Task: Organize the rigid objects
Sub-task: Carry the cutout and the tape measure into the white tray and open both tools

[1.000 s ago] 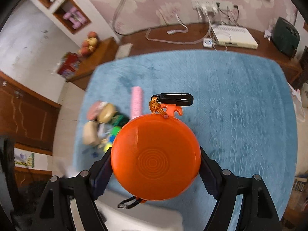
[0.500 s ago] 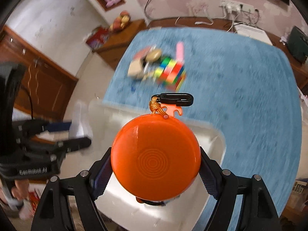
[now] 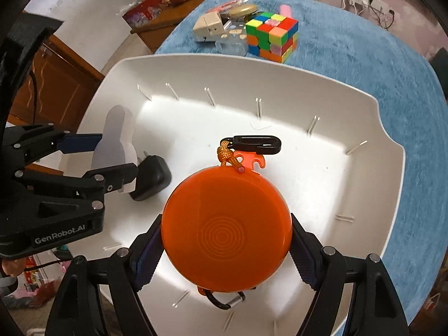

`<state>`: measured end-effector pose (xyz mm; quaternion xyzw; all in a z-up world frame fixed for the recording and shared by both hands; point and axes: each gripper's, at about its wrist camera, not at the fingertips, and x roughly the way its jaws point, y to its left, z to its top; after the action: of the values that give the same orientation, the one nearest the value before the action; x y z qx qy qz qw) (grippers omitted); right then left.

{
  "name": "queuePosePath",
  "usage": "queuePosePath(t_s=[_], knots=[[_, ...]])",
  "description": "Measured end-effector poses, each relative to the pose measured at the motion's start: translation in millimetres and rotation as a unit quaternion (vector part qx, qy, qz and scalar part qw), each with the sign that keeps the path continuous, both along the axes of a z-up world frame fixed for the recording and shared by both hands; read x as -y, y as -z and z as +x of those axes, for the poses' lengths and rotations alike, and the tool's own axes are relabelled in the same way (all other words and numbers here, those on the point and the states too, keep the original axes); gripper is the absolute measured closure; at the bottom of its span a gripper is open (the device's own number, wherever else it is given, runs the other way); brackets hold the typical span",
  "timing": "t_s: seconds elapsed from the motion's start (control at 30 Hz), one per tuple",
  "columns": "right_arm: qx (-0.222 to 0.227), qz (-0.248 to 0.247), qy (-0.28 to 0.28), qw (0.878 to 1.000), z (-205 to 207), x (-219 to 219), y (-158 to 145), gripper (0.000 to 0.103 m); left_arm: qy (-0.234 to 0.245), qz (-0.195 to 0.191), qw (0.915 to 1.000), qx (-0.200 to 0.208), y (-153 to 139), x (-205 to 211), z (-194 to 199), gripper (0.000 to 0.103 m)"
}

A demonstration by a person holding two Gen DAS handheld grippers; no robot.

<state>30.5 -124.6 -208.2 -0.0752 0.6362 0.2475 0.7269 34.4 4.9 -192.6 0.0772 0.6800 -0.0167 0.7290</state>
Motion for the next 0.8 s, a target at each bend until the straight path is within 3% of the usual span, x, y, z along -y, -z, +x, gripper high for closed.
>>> queuePosePath(t_s=[0.57, 0.67, 0.8], knots=[[0.014, -0.028, 0.014, 0.999, 9, -1, 21, 0.022, -0.011, 0.015, 0.9995, 0.026, 16, 6, 3, 0.041], [0.015, -0.027, 0.016, 0.999, 9, -6, 26, 0.021, -0.006, 0.027, 0.9989, 0.037, 11, 6, 1, 0.029], [0.048, -0.012, 0.007, 0.999, 3, -7, 8, 0.020, -0.010, 0.021, 0.9990, 0.038, 8, 1, 0, 0.024]])
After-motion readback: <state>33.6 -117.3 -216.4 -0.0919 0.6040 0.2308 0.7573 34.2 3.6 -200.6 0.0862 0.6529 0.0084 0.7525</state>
